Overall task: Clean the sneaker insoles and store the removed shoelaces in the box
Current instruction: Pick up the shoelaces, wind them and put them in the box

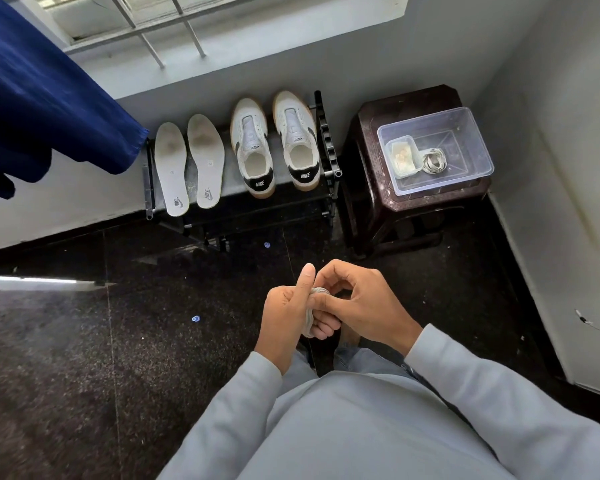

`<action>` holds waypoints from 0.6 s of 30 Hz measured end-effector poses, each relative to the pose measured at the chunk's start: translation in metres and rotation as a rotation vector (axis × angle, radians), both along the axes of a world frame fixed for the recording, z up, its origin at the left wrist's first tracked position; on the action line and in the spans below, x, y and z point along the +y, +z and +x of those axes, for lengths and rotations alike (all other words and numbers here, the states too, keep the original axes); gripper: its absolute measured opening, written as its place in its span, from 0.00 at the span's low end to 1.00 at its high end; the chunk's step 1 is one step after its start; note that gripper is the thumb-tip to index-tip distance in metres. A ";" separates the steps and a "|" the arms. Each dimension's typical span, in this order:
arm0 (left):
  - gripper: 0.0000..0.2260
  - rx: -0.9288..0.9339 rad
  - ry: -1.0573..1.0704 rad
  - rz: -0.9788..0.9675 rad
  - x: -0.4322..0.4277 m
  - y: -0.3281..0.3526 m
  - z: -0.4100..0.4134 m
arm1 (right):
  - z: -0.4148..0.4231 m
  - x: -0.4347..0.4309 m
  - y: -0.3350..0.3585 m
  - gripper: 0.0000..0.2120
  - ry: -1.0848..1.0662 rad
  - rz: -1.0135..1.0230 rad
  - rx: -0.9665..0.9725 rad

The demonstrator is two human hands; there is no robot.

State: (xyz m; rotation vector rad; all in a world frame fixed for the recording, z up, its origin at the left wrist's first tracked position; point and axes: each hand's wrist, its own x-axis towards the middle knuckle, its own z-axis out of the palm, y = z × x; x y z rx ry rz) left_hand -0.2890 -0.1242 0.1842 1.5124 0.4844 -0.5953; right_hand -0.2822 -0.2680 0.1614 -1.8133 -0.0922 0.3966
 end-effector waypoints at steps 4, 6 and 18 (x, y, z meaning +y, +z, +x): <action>0.27 0.081 0.056 -0.024 -0.007 0.002 0.001 | 0.001 -0.001 -0.003 0.08 -0.009 0.009 0.025; 0.28 0.120 0.073 -0.015 -0.009 0.001 0.002 | 0.001 -0.002 -0.005 0.07 -0.012 -0.001 0.042; 0.31 -0.048 0.259 0.188 0.000 -0.012 0.021 | 0.014 0.040 -0.010 0.04 -0.261 0.018 -0.075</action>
